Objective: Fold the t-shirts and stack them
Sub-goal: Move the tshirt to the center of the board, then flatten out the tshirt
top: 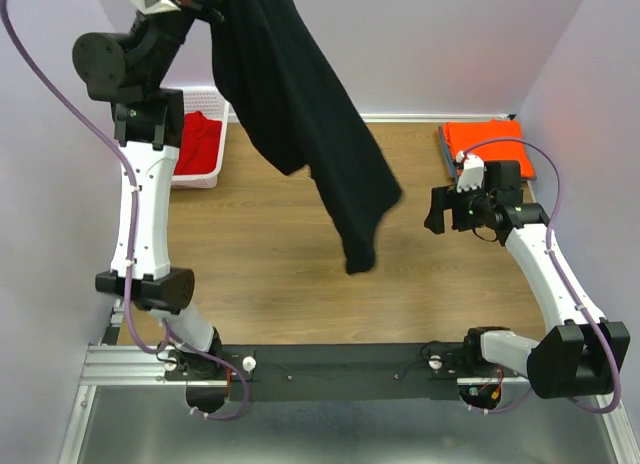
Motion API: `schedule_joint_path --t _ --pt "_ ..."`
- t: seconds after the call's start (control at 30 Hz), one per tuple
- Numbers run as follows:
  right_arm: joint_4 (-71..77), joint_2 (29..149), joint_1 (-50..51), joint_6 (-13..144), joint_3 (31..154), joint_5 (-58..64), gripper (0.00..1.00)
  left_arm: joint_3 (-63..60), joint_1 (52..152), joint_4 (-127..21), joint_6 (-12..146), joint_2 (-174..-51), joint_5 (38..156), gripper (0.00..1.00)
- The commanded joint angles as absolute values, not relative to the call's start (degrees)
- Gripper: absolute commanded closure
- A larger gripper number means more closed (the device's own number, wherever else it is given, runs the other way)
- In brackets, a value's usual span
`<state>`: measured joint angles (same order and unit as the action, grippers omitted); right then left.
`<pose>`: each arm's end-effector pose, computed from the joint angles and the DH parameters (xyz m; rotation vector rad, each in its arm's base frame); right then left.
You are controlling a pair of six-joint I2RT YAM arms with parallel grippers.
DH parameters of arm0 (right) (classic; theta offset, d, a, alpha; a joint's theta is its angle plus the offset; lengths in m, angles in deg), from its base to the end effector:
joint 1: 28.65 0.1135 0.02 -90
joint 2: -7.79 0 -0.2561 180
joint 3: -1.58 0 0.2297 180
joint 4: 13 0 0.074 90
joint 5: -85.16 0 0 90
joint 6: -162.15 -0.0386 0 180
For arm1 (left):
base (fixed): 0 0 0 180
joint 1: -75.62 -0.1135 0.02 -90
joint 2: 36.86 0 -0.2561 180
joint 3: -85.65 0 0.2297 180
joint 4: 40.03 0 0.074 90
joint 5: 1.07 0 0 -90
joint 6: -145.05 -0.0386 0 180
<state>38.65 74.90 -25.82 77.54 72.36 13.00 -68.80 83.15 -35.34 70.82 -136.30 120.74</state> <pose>0.2229 0.0229 0.2819 -0.3137 2.3640 0.3531 0.2428 -0.0526 0.6465 0.5096 0.5592 -0.5341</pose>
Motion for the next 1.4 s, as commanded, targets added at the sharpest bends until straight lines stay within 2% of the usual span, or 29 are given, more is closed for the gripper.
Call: schedule_joint_path --t 0.0,0.07,0.1,0.13,0.17,0.3,0.4,0.53,0.63,0.67,0.8,0.87,0.9,1.0,1.17,1.33,1.37 --pt "37.91 74.06 -25.84 76.89 72.97 9.58 0.0 -51.44 83.1 -36.09 67.45 -129.52 121.62 1.0" --pt "38.09 73.71 -26.1 77.07 73.41 7.99 0.0 -36.99 82.13 -39.08 63.08 -123.63 122.59 0.98" --pt "38.26 73.53 -26.19 77.51 73.68 7.38 0.0 -31.93 81.69 -40.48 61.04 -121.79 122.59 0.73" --pt "38.44 73.36 -26.19 77.77 74.11 6.59 0.0 -27.1 80.82 -41.89 59.37 -118.37 122.42 0.58" --pt "38.96 73.44 -26.27 78.82 74.29 5.37 0.0 -19.13 78.81 -45.9 55.44 -116.95 121.72 0.32" --pt "41.77 74.05 -26.36 82.42 75.79 2.81 0.0 -7.64 69.86 -59.37 47.08 -114.91 123.81 0.08" --pt "44.32 75.98 -26.45 86.72 77.63 3.68 0.0 -2.9 65.88 -66.67 36.57 -113.77 128.55 0.08" --pt "51.87 81.5 -26.45 91.83 80.27 9.3 0.0 0.28 66.65 -78.45 24.39 -112.98 134.46 0.08" --pt "58.46 85.29 -26.36 96.05 80.62 13.34 0.0 3.53 72.35 -86.97 14.03 -113.85 131.3 0.08" --pt "60.3 87.05 -26.28 97.62 79.32 13.0 0.0 6.76 77.07 -88.21 12.0 -113.77 128.07 0.08" --pt "59.36 90.14 -25.75 99.31 76.41 7.82 0.0 14.42 85.46 -85.07 12.76 -114.91 120.41 0.08" --pt "56.64 91.28 -25.75 99.05 75.0 5.19 0.01 15.84 87.13 -82.16 14.0 -117.19 116.89 0.12" --pt "56.02 92.85 -25.66 98.87 74.91 5.0 0.02 16.1 88.36 -81.81 14.7 -119.37 116.1 0.18" --pt "53.56 96.98 -25.66 97.91 75.08 2.9 0.05 15.32 89.94 -81.1 15.76 -122.64 113.37 0.24" --pt "48.29 102.96 -25.75 96.59 76.31 -3.94 0.1 13.39 90.65 -79.78 17.25 -128.53 109.41 0.24" --pt "47.49 104.82 -26.71 94.92 82.02 -5.99 0.12 1.89 89.34 -82.32 18.83 -132.47 113.44 0.23" --pt "47.58 104.73 -27.32 94.83 83.07 -5.46 0.12 -3.79 89.34 -82.59 20.58 -133.79 113.45 0.23"
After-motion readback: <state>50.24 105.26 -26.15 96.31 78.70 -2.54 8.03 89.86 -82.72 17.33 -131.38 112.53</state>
